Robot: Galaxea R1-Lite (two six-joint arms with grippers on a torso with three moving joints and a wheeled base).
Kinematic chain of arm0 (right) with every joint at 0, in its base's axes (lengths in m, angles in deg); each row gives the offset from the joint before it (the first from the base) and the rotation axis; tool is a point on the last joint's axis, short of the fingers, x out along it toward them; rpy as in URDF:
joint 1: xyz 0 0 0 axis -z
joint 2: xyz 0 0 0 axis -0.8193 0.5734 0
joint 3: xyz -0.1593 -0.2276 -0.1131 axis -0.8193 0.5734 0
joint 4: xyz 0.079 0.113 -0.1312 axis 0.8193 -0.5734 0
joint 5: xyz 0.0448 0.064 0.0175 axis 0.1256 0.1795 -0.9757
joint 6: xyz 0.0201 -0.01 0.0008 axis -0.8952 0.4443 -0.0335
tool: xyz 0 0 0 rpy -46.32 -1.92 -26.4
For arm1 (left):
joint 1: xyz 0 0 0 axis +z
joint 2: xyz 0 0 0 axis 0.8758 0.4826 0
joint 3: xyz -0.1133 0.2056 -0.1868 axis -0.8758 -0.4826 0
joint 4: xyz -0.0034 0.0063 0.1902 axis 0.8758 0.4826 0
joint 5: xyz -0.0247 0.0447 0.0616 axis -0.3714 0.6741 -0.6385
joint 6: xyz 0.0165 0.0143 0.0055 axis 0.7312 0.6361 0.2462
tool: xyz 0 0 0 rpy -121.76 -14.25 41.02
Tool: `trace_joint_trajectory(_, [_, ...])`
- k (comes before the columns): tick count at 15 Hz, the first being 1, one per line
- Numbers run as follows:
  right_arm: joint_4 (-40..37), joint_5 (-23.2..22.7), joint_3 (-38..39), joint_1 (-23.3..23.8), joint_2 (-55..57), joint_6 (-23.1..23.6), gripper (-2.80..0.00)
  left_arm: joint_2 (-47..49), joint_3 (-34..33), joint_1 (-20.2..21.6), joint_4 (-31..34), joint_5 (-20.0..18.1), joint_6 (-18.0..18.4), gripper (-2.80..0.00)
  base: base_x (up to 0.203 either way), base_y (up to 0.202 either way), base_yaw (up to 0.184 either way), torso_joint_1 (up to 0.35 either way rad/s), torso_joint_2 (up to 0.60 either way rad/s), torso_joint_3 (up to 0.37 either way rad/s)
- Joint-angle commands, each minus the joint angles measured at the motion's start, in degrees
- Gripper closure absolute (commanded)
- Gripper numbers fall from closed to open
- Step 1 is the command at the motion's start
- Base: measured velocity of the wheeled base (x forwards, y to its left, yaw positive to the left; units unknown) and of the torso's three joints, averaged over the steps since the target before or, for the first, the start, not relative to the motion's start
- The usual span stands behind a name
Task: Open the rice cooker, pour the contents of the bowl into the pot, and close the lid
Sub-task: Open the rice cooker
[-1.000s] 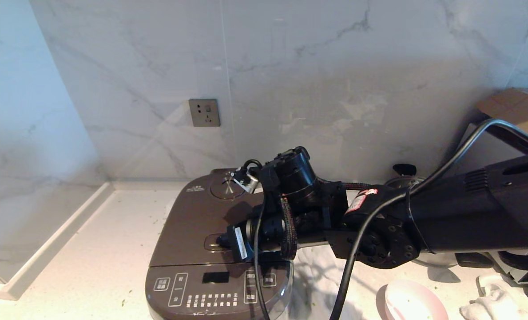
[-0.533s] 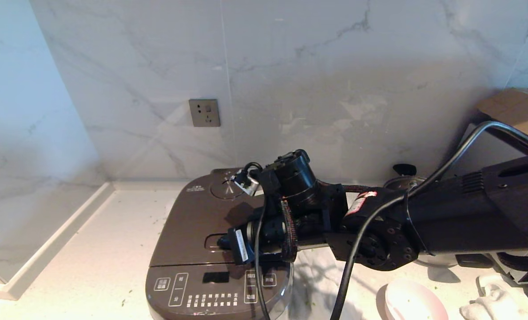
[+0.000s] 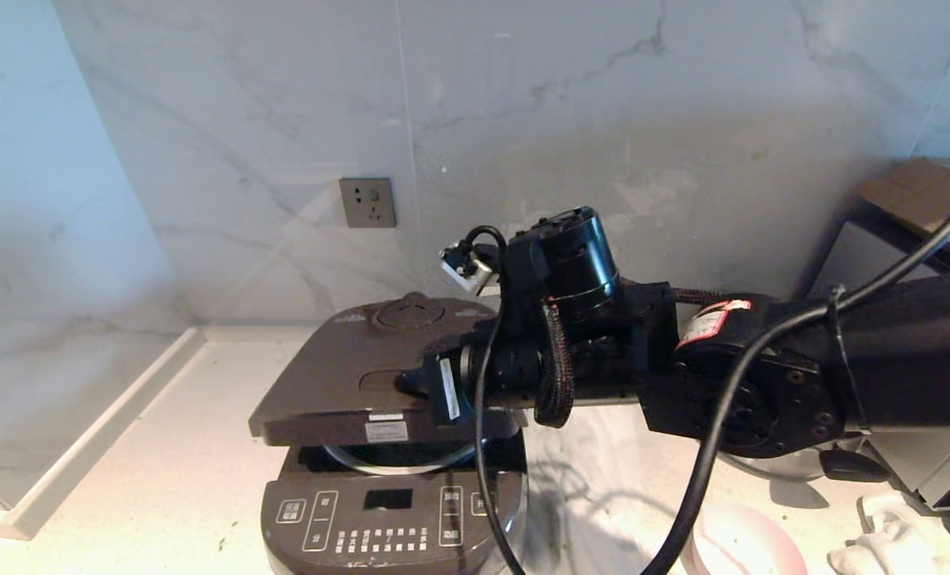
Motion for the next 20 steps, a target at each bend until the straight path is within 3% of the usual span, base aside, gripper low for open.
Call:
trace_joint_trajectory(1, [0.20,-0.16,-0.07,-0.06,-3.15,-0.06,0.00,-0.03,0.00,0.01,0.00,0.01,-0.04,0.00,0.000,0.000,0.000,0.000,0.00,0.000])
trace_joint_trajectory(11, [0.29,4.62,-1.51,-0.68,-12.33,2.50,0.00,-0.03,0.00,-0.06,0.00,0.01,-0.04,0.00,0.000,0.000,0.000,0.000,0.00,0.000])
trace_joint_trajectory(17, [-0.03,11.42,-0.32,-0.69,-20.23,3.73,0.00,-0.03,0.00,-0.08,0.00,0.01,-0.13,0.00,0.000,0.000,0.000,0.000,0.00,0.000])
trace_joint_trajectory(20, [-0.02,15.92,2.54,-0.69,-24.38,6.75,0.00,-0.03,0.00,-0.08,0.00,0.01,-0.13,0.00,0.000,0.000,0.000,0.000,0.00,0.000])
